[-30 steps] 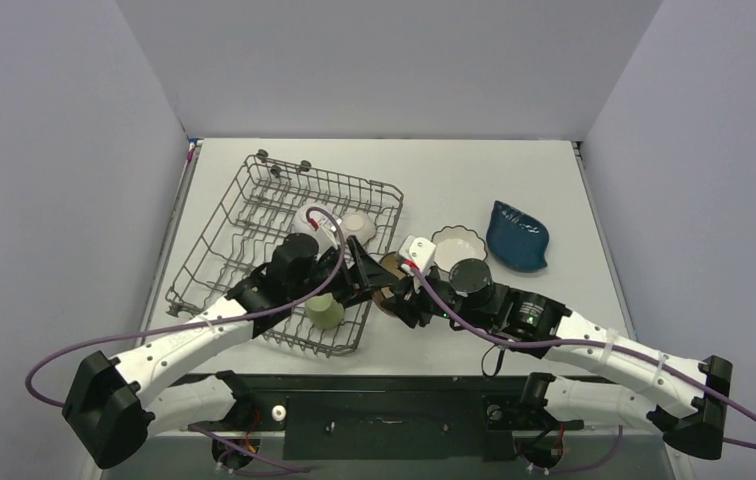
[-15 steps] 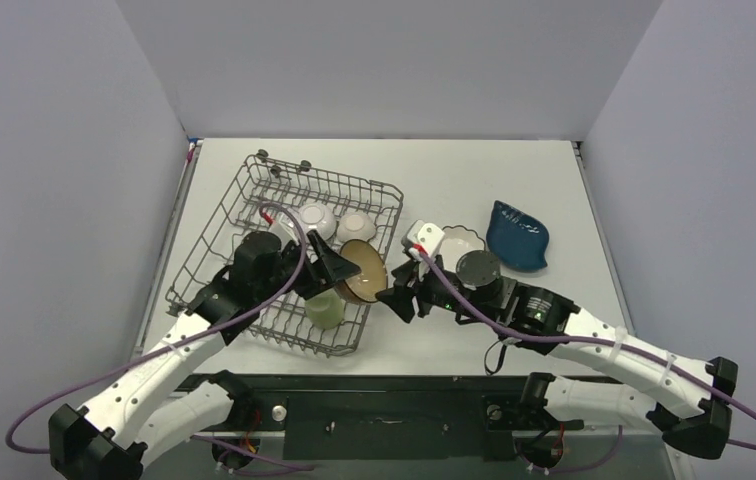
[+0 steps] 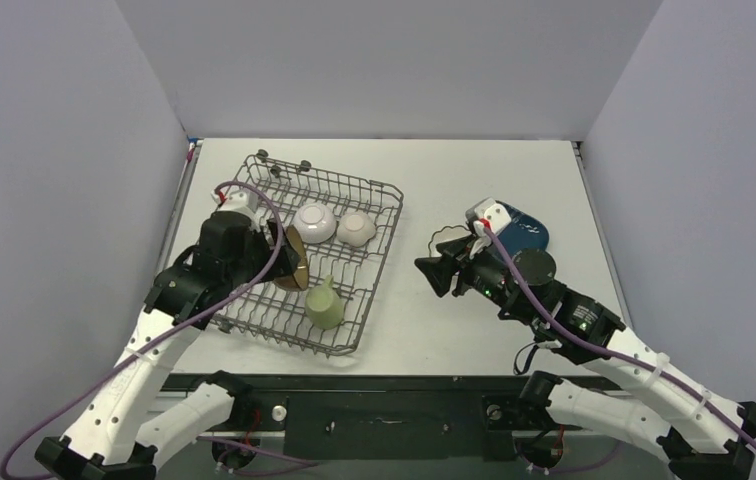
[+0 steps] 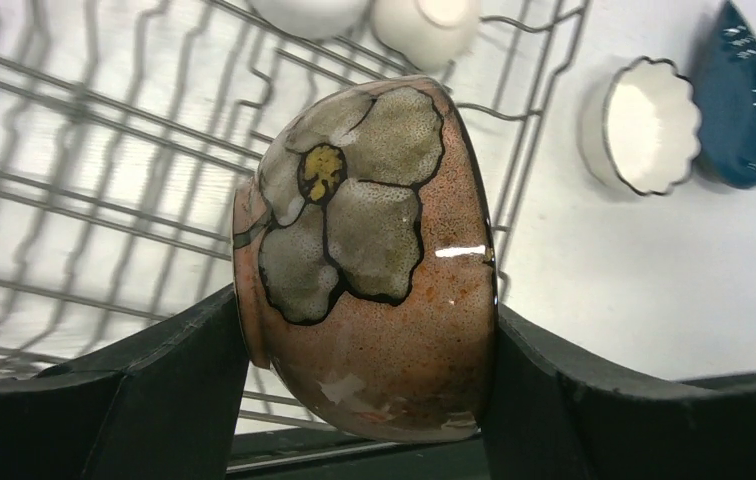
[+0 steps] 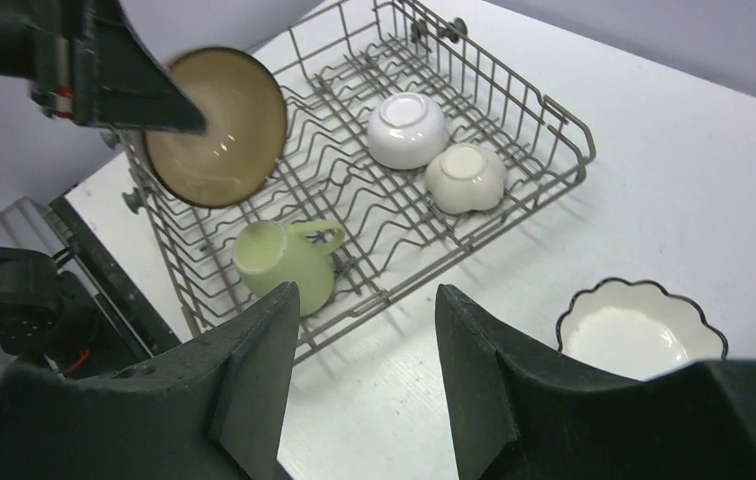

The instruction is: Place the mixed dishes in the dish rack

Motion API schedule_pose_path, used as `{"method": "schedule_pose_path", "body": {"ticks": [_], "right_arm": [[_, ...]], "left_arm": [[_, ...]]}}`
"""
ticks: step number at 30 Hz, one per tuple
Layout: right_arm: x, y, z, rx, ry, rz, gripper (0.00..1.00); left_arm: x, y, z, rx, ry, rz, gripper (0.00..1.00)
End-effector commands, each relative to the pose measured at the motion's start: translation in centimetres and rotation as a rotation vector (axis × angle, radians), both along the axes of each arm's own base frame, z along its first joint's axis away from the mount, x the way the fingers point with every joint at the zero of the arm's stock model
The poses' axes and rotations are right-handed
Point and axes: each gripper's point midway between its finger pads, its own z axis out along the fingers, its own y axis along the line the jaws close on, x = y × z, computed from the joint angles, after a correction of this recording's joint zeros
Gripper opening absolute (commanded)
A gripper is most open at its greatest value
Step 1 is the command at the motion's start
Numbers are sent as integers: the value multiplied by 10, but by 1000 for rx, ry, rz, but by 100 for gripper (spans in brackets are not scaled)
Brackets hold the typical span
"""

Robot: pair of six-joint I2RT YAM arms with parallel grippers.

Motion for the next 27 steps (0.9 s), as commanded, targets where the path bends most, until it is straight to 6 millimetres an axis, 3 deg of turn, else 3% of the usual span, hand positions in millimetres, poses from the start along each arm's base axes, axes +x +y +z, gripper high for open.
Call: {"method": "schedule_pose_path", "body": {"ticks": [1, 8, 20, 27], "right_arm": [[3, -12, -9, 14, 25, -32, 48], [1, -23, -13, 10, 17, -49, 48], [-4, -30, -23, 4, 18, -40, 48], [-6, -32, -30, 9, 29, -46, 48]], "left_arm": [[18, 35, 36, 159, -120, 49, 0], [28, 74, 13, 393, -40, 88, 0], [53, 105, -47, 684, 144, 104, 0], [63, 116, -65, 776, 215, 163, 0]]}}
